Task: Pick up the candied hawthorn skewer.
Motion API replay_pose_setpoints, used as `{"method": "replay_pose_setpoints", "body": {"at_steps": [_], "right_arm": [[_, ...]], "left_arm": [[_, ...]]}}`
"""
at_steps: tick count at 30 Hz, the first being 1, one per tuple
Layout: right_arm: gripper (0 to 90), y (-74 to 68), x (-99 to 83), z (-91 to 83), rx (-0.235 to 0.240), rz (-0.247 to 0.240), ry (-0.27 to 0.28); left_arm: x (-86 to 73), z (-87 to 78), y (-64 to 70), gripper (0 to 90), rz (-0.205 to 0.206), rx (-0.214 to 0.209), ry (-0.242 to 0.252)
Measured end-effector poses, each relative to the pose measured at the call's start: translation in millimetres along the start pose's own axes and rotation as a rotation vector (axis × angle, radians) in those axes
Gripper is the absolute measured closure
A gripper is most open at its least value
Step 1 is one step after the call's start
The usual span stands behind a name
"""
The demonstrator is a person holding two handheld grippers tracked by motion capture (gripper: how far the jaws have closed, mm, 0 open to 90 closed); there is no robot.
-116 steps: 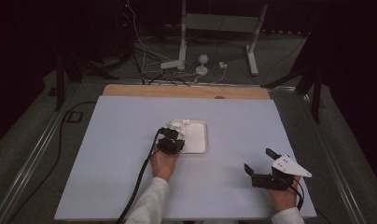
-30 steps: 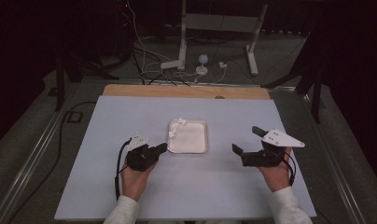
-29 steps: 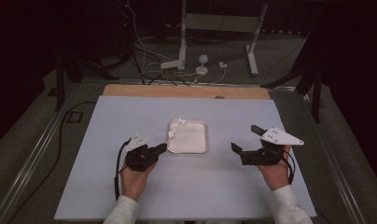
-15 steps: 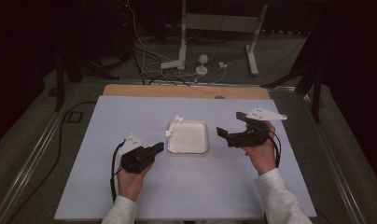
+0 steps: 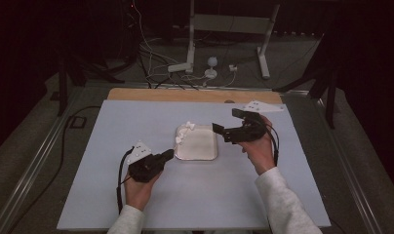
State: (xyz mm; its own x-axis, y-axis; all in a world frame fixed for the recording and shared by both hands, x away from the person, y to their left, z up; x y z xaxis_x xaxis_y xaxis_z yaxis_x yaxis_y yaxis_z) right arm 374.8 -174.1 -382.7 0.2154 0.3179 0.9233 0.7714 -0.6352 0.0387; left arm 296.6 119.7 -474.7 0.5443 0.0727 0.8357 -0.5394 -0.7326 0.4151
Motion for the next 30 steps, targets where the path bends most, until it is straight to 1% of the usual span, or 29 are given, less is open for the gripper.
{"method": "replay_pose_setpoints", "body": {"at_steps": [4, 6, 7, 11, 14, 21, 27, 30], "right_arm": [[0.9, -3.4, 1.3, 10.8, 0.019, 0.001, -0.013], [0.9, -5.2, 1.7, 17.2, 0.033, 0.018, -0.010], [0.9, -5.2, 1.7, 17.2, 0.033, 0.018, -0.010], [0.9, -5.8, -0.6, 24.9, 0.053, 0.045, -0.006], [0.9, -7.3, -2.0, 30.5, 0.065, 0.051, -0.013], [0.9, -10.4, -3.2, 37.2, 0.095, 0.078, -0.006], [0.9, -13.1, -3.5, 40.9, 0.110, 0.074, -0.009], [0.9, -13.7, -4.7, 43.9, 0.115, 0.084, -0.018]], "left_arm": [[0.0, -0.4, -0.3, 90.0, 0.003, -0.002, 0.009], [0.2, -0.9, -0.1, 90.0, 0.002, -0.003, 0.013], [0.2, -1.1, 0.1, 90.0, 0.004, -0.004, 0.014], [0.0, -0.7, 1.2, 90.0, 0.008, -0.006, 0.017], [0.0, -0.3, 2.0, 90.0, 0.010, -0.008, 0.019], [-0.6, 1.1, 5.4, 90.0, 0.016, -0.018, 0.021], [-0.1, 2.5, 8.4, 90.0, 0.027, -0.026, 0.024], [-0.5, 2.9, 9.6, 90.0, 0.028, -0.030, 0.025]]}}
Point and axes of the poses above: each handheld gripper's, and its own axes: z roughly forward along the jaws, x roughly out of its top, y roughly to its right, the point moved 2 cm from there along z, roughly forward along the jaws, and after that the axes turned 13 degrees about -z, right-handed, at the moved point
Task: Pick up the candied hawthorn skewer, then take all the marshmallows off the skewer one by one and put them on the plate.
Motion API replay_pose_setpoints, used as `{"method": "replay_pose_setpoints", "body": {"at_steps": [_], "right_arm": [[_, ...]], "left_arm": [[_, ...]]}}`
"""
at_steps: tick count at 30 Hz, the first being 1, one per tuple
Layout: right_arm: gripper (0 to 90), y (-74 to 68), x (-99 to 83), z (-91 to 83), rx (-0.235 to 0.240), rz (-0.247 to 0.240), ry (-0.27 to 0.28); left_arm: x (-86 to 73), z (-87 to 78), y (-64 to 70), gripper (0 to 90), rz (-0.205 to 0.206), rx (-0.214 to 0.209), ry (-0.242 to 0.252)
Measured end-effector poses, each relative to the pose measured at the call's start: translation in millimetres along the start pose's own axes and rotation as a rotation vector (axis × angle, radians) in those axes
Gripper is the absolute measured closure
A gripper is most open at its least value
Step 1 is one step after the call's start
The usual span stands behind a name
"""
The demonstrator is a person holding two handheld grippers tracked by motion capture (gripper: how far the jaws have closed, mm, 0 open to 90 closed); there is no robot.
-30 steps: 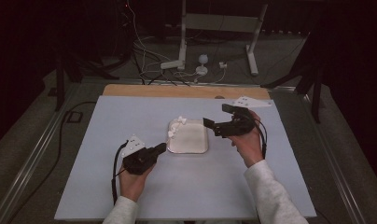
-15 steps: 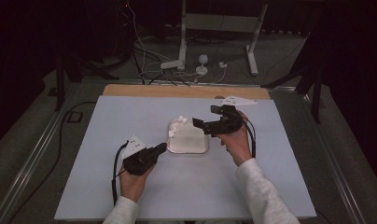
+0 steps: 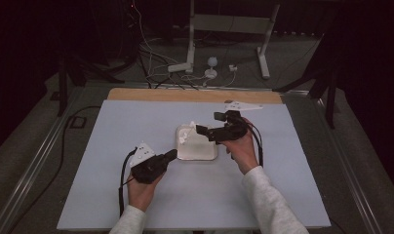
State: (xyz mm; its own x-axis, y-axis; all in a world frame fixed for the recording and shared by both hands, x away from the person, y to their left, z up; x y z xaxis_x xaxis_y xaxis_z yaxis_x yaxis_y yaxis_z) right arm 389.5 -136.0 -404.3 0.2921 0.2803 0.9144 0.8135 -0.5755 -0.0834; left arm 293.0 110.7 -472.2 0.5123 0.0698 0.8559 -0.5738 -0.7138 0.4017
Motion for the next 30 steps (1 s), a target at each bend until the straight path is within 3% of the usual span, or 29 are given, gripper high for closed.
{"method": "replay_pose_setpoints", "body": {"at_steps": [13, 14, 16, 21, 25, 26, 28, 30], "right_arm": [[1.0, -10.3, -5.0, 14.3, 0.073, 0.027, -0.044], [6.5, -11.2, -5.8, 15.1, 0.086, 0.030, -0.051], [7.0, -11.3, -6.1, 15.5, 0.087, 0.033, -0.052], [18.2, -11.6, -6.6, 16.6, 0.125, 0.089, -0.030], [28.8, -12.6, -7.1, 16.4, 0.149, 0.075, -0.029], [36.9, -12.4, -7.6, 16.3, 0.158, 0.080, -0.036], [40.0, -11.5, -8.5, 17.0, 0.177, 0.096, -0.032], [41.9, -10.6, -9.0, 17.5, 0.168, 0.105, -0.032]], "left_arm": [[0.3, 1.9, 2.8, 90.0, 0.005, -0.011, 0.002], [0.4, 1.9, 2.9, 90.0, 0.003, -0.013, 0.003], [0.4, 1.6, 2.8, 90.0, 0.001, -0.014, 0.004], [0.4, 1.9, 2.3, 90.0, -0.003, -0.019, 0.008], [-0.1, 2.6, 3.0, 90.0, 0.000, -0.021, 0.005], [-0.3, 2.8, 3.0, 90.0, 0.000, -0.021, 0.004], [-0.7, 3.0, 3.0, 90.0, -0.002, -0.023, 0.006], [-0.8, 2.8, 3.3, 90.0, 0.003, -0.027, 0.007]]}}
Point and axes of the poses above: each handheld gripper's, and its own axes: z roughly forward along the jaws, x roughly out of its top, y roughly to its right, the point moved 2 cm from there along z, roughly forward along the jaws, and after that the axes turned 13 degrees about -z, right-handed, at the moved point
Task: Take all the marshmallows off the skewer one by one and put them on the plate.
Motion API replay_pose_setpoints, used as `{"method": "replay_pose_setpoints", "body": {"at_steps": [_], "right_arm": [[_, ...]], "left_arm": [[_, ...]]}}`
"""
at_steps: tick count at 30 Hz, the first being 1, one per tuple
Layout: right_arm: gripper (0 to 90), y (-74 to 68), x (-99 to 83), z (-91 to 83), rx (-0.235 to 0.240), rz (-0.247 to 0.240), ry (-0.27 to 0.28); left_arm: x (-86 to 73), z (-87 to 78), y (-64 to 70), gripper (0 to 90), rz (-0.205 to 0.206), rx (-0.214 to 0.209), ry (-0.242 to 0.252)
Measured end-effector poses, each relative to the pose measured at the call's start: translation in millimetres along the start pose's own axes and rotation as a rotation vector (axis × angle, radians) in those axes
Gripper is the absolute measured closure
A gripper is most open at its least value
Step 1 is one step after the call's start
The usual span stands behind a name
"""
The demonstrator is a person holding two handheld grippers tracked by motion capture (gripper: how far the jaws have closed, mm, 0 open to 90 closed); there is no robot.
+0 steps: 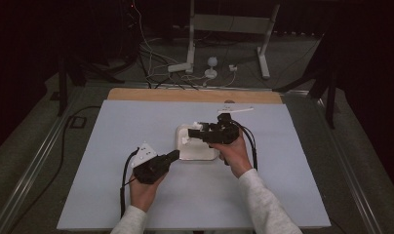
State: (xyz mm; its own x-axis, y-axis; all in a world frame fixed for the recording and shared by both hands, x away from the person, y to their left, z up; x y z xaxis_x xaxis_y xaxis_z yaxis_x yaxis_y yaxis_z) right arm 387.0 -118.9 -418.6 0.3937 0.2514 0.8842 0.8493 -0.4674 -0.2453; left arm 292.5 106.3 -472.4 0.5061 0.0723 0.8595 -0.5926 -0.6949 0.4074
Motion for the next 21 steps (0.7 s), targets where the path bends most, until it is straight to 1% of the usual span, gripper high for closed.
{"method": "replay_pose_setpoints", "body": {"at_steps": [1, 2, 3, 4, 5, 6, 7, 8, 10, 11, 12, 14, 15, 16, 19, 21], "right_arm": [[42.2, 0.9, -0.1, 0.0, -0.014, 0.004, 0.000], [42.2, 0.9, -0.1, 0.0, -0.014, 0.004, 0.000], [44.7, 3.4, -0.3, -1.2, -0.032, 0.021, 0.012], [44.7, 3.4, -0.3, -1.2, -0.032, 0.021, 0.012], [50.1, 6.5, -0.6, -2.7, -0.043, 0.045, 0.021], [50.1, 6.5, -0.6, -2.7, -0.043, 0.045, 0.021], [57.2, 9.0, -1.0, -3.3, -0.036, 0.064, 0.027], [61.4, 9.7, -1.3, -3.4, -0.025, 0.074, 0.026], [66.2, 10.1, -2.0, -2.0, 0.004, 0.090, 0.023], [66.2, 10.1, -2.0, -2.0, 0.004, 0.090, 0.023], [67.7, 9.1, -2.7, 0.1, 0.022, 0.095, 0.011], [68.8, 8.4, -2.8, 1.0, 0.023, 0.100, 0.006], [72.8, 8.1, -2.4, 0.9, 0.045, 0.112, 0.010], [74.4, 8.3, -2.0, 0.3, 0.050, 0.118, 0.014], [75.9, 7.9, -0.6, -1.5, 0.045, 0.114, 0.015], [77.2, 6.8, 1.6, -3.6, 0.028, 0.092, 0.010]], "left_arm": [[0.1, -0.2, 0.3, 90.0, 0.002, -0.002, 0.001], [0.3, -0.1, 0.7, 90.0, 0.001, -0.003, 0.004], [0.4, -0.1, 0.8, 90.0, 0.000, -0.005, 0.004], [0.4, -0.2, 0.8, 90.0, 0.002, -0.006, 0.005], [0.3, -0.2, 0.8, 90.0, 0.001, -0.007, 0.006], [0.2, -0.1, 0.9, 90.0, 0.001, -0.010, 0.006], [0.2, 0.1, 1.0, 90.0, 0.003, -0.012, 0.006], [0.1, 0.3, 1.3, 90.0, 0.005, -0.014, 0.006], [-0.3, 0.6, 1.5, 90.0, 0.007, -0.014, 0.004], [-0.5, 0.8, 1.5, 90.0, 0.009, -0.012, 0.004], [-1.1, 1.1, 1.2, 90.0, 0.011, -0.010, 0.000], [-1.5, 1.2, 1.0, 90.0, 0.011, -0.008, -0.001], [-1.9, 1.3, 0.3, 90.0, 0.016, -0.006, -0.007], [-1.9, 1.3, 0.3, 90.0, 0.016, -0.006, -0.007], [-2.4, 2.4, 0.6, 90.0, 0.036, 0.003, -0.015], [-3.1, 3.0, 0.7, 90.0, 0.048, 0.006, -0.024]]}}
Point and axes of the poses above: each handheld gripper's, and its own axes: z roughly forward along the jaws, x roughly out of its top, y roughly to its right, the point moved 2 cm from there along z, roughly forward along the jaws, and after that the axes turned 13 degrees about -z, right-handed, at the moved point
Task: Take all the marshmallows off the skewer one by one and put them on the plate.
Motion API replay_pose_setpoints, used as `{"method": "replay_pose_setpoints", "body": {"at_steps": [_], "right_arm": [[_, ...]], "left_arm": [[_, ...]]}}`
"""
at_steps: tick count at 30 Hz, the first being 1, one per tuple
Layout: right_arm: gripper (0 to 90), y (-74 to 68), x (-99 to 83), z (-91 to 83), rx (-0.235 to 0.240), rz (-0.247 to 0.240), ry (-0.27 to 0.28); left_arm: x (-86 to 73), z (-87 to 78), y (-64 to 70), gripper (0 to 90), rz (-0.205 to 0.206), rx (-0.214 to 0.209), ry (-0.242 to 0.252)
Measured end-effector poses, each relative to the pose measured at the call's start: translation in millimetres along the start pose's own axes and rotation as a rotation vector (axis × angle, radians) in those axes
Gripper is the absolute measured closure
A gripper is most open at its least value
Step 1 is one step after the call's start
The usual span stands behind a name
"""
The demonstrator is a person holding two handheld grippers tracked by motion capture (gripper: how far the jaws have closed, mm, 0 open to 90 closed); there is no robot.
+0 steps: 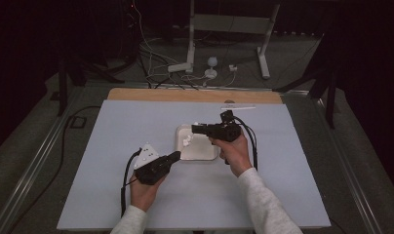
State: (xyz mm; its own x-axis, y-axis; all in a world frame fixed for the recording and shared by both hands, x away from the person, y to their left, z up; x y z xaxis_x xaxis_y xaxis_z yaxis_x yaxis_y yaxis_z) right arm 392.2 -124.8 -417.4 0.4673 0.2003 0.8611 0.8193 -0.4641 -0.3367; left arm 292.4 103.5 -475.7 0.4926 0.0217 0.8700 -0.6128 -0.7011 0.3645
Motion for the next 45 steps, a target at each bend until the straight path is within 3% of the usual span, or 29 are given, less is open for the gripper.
{"method": "replay_pose_setpoints", "body": {"at_steps": [10, 20, 22, 23, 24, 26, 27, 31, 38, 45], "right_arm": [[78.8, -3.1, 5.6, -1.8, -0.035, -0.025, 0.003], [79.4, -0.4, 7.6, -1.5, -0.051, 0.003, 0.022], [80.3, 1.3, 9.9, -5.4, -0.074, 0.017, 0.051], [80.6, 4.9, 12.6, -12.7, -0.100, 0.036, 0.095], [80.6, 9.6, 16.2, -21.8, -0.105, 0.059, 0.136], [80.4, 12.8, 19.6, -30.2, -0.116, 0.054, 0.151], [80.0, 14.9, 23.3, -41.1, -0.119, 0.027, 0.135], [79.4, 13.6, 21.8, -44.2, -0.142, -0.022, 0.097], [78.4, 14.1, 8.8, -26.8, -0.134, -0.047, 0.041], [77.7, 17.2, -4.7, -8.0, -0.164, -0.068, -0.029]], "left_arm": [[-1.3, -1.4, -0.8, 90.0, 0.040, 0.022, -0.014], [-1.5, -3.0, -0.4, 90.0, 0.042, 0.030, -0.009], [-2.2, -3.6, -0.8, 90.0, 0.062, 0.052, -0.024], [-4.6, -3.5, -2.1, 90.0, 0.071, 0.074, -0.043], [-7.8, -4.1, -5.0, 90.0, 0.063, 0.083, -0.049], [-9.7, -5.6, -11.5, 90.0, 0.013, 0.081, -0.039], [-8.4, -6.3, -12.8, 90.0, 0.001, 0.077, -0.031], [-5.5, -5.9, -9.9, 90.0, -0.001, 0.071, -0.011], [-4.5, -7.2, -9.4, 90.0, -0.013, 0.066, 0.003], [-3.4, -8.9, -10.3, 90.0, -0.021, 0.067, 0.012]]}}
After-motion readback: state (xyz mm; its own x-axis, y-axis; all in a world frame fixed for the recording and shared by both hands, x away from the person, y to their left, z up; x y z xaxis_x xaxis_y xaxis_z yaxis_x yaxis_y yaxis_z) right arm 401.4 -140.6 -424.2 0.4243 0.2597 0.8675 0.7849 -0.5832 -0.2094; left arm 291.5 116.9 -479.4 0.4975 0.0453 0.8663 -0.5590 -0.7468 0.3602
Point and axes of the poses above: each handheld gripper's, and its own axes: z roughly forward along the jaws, x roughly out of its top, y roughly to its right, the point moved 2 cm from there along z, roughly forward along the jaws, and after that the axes turned 13 degrees about -z, right-handed, at the moved point
